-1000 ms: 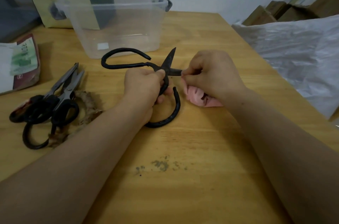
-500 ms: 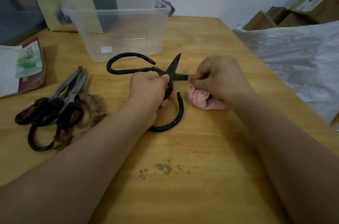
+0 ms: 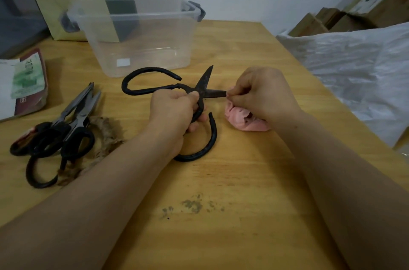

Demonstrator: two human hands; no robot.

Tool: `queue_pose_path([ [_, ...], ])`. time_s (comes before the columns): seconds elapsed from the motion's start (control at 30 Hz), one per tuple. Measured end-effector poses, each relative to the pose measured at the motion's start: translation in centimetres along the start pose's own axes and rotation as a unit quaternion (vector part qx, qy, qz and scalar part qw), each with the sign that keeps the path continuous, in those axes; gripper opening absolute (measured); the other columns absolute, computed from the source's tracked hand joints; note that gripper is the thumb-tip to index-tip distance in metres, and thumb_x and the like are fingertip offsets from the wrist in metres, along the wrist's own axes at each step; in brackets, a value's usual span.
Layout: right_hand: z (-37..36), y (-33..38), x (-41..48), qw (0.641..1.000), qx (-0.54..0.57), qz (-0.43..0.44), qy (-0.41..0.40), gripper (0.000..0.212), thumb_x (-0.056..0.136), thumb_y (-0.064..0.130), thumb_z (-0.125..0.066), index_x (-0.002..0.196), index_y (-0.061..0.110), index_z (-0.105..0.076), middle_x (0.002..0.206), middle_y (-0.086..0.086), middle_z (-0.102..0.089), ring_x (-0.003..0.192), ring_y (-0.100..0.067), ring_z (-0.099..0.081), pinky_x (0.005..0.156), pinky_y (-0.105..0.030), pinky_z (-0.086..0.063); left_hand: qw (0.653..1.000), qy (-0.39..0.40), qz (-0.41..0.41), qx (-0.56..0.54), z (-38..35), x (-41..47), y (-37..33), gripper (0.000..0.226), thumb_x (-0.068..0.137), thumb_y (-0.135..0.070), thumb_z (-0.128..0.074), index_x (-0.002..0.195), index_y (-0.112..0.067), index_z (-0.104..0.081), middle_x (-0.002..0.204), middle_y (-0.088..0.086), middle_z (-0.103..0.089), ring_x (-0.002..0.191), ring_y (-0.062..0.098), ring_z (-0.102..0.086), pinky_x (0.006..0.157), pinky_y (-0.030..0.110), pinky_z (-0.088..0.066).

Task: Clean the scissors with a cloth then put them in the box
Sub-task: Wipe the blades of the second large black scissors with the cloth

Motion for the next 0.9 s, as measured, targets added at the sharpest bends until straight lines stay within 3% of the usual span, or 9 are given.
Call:
queue_pose_path([
  [0.17, 0.4, -1.3, 0.5, 0.998, -0.040, -0.053, -0.004, 0.008, 0.082, 0.014, -0.069, 0.086, 0.017, -0.076, 0.088, 0.003, -0.069, 0.082, -0.014, -0.063, 0.077, -0.029, -0.052, 1.000, 0.000, 0.006, -0.002, 0.4, -0.1, 0.0, 0.023, 0.095, -0.012, -0.053, 0.080, 0.002, -0.062, 0.069, 0.013, -0.062, 0.041, 0.010, -0.053, 0.036, 0.020, -0.036],
  [0.27, 1.0, -2.6, 0.5, 0.993, -0.073, -0.085, -0.025, 0.010, 0.081, 0.011, -0.067, 0.083, 0.016, -0.076, 0.086, -0.001, -0.072, 0.079, -0.014, -0.063, 0.075, -0.032, -0.054, 1.000, 0.009, 0.005, 0.007, 0.4, -0.3, 0.0, 0.023, 0.095, -0.015, -0.054, 0.083, 0.001, -0.064, 0.064, 0.010, -0.063, 0.038, 0.009, -0.050, 0.037, 0.019, -0.036],
  [0.3, 1.5, -3.1, 0.5, 0.993, -0.056, -0.097, -0.046, 0.011, 0.081, 0.010, -0.067, 0.081, 0.016, -0.076, 0.084, 0.000, -0.072, 0.078, -0.011, -0.063, 0.074, -0.030, -0.054, 1.000, 0.007, 0.001, 0.007, 0.5, -0.3, -0.1, 0.022, 0.095, -0.015, -0.054, 0.084, 0.001, -0.065, 0.066, 0.009, -0.063, 0.038, 0.008, -0.051, 0.036, 0.018, -0.036],
  [0.4, 3.8, -3.5, 0.1, 0.983, 0.073, -0.117, -0.125, 0.013, 0.082, 0.009, -0.068, 0.079, 0.021, -0.072, 0.074, 0.015, -0.065, 0.068, 0.007, -0.059, 0.064, -0.006, -0.047, 1.000, 0.008, -0.013, 0.009, 0.4, -0.4, -0.3, 0.021, 0.096, -0.015, -0.053, 0.087, 0.001, -0.065, 0.070, 0.009, -0.064, 0.036, 0.004, -0.051, 0.035, 0.017, -0.036],
  [0.5, 5.3, -2.6, 0.1, 0.950, 0.241, -0.097, -0.174, 0.008, 0.084, 0.012, -0.069, 0.090, 0.017, -0.072, 0.079, 0.013, -0.066, 0.071, 0.003, -0.063, 0.067, -0.010, -0.051, 0.999, 0.013, -0.033, 0.026, 0.2, -0.5, -0.5, 0.021, 0.096, -0.017, -0.053, 0.086, -0.003, -0.066, 0.072, 0.008, -0.065, 0.035, 0.003, -0.051, 0.035, 0.016, -0.036],
  [0.63, 2.7, -0.5, 0.0, 0.919, 0.374, -0.126, -0.015, 0.012, 0.088, 0.015, -0.063, 0.088, 0.022, -0.073, 0.084, 0.001, -0.073, 0.071, -0.011, -0.068, 0.062, -0.025, -0.057, 0.997, 0.005, -0.066, 0.034, 0.0, -0.6, -0.7, 0.019, 0.095, -0.016, -0.054, 0.079, -0.014, -0.065, 0.079, 0.005, -0.071, 0.053, 0.009, -0.064, 0.037, 0.019, -0.038],
  [0.7, 1.7, 0.1, -0.3, 0.930, 0.349, -0.101, 0.048, 0.015, 0.087, 0.010, -0.064, 0.089, 0.021, -0.074, 0.085, 0.000, -0.074, 0.076, -0.013, -0.070, 0.067, -0.024, -0.058, 0.997, 0.001, -0.070, 0.038, 0.0, -0.7, -0.6, 0.018, 0.094, -0.017, -0.055, 0.079, -0.016, -0.066, 0.080, 0.003, -0.072, 0.060, 0.012, -0.068, 0.037, 0.020, -0.038],
  [0.77, 1.5, 0.2, -0.3, 0.953, 0.289, -0.077, 0.046, 0.015, 0.084, 0.009, -0.068, 0.088, 0.022, -0.074, 0.085, 0.003, -0.073, 0.079, -0.007, -0.069, 0.069, -0.018, -0.056, 0.997, 0.000, -0.070, 0.041, 0.0, -0.7, -0.6, 0.018, 0.094, -0.018, -0.056, 0.080, -0.016, -0.066, 0.080, 0.002, -0.072, 0.061, 0.013, -0.068, 0.038, 0.020, -0.039],
  [0.9, 1.0, 0.1, -0.3, 0.960, 0.257, -0.086, 0.068, 0.013, 0.083, 0.014, -0.070, 0.095, 0.017, -0.075, 0.083, 0.001, -0.073, 0.076, -0.011, -0.069, 0.069, -0.023, -0.057, 0.996, 0.004, -0.078, 0.045, -0.1, -0.8, -0.7, 0.018, 0.094, -0.019, -0.056, 0.080, -0.016, -0.067, 0.078, 0.003, -0.072, 0.056, 0.010, -0.066, 0.038, 0.021, -0.039],
])
Point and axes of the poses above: each hand's wrist, its own x-axis towards the middle knuckle, its own z-axis out of the back of the hand, y = z × x, the point moved 4 cm from there along x, towards the middle knuckle
